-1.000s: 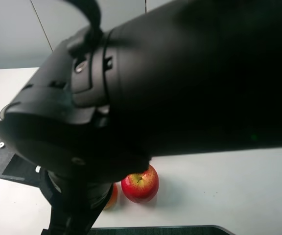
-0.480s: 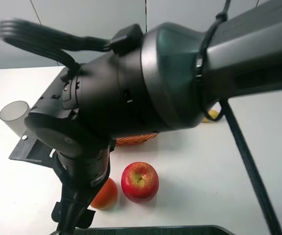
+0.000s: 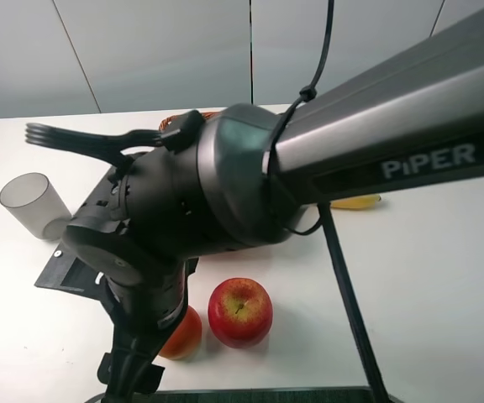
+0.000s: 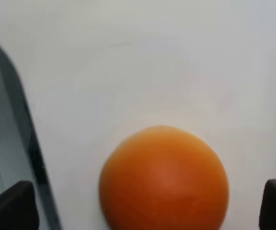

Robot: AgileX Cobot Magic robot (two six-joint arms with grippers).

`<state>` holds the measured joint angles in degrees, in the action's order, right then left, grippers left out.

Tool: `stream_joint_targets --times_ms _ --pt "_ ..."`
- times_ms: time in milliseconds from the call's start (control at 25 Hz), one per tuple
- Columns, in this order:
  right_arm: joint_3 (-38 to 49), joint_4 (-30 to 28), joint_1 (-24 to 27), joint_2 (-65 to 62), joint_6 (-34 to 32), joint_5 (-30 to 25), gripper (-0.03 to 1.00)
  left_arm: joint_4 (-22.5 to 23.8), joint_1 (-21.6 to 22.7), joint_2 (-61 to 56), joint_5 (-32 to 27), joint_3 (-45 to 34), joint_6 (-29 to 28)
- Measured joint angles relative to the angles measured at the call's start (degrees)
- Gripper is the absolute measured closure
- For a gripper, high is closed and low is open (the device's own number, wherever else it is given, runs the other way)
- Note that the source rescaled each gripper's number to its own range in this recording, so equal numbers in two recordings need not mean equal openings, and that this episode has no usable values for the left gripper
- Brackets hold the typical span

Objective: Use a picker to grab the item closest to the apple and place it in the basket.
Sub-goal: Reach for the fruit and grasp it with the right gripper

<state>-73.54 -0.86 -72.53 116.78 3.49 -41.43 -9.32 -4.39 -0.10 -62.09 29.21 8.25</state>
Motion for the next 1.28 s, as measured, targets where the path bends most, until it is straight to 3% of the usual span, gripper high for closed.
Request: stream_joint_targets --times_ms 1280 --pt "-0.3 -0.93 1.55 5.33 1.27 2.55 -0.03 0.0 0.0 0.0 0.0 0.0 0.0"
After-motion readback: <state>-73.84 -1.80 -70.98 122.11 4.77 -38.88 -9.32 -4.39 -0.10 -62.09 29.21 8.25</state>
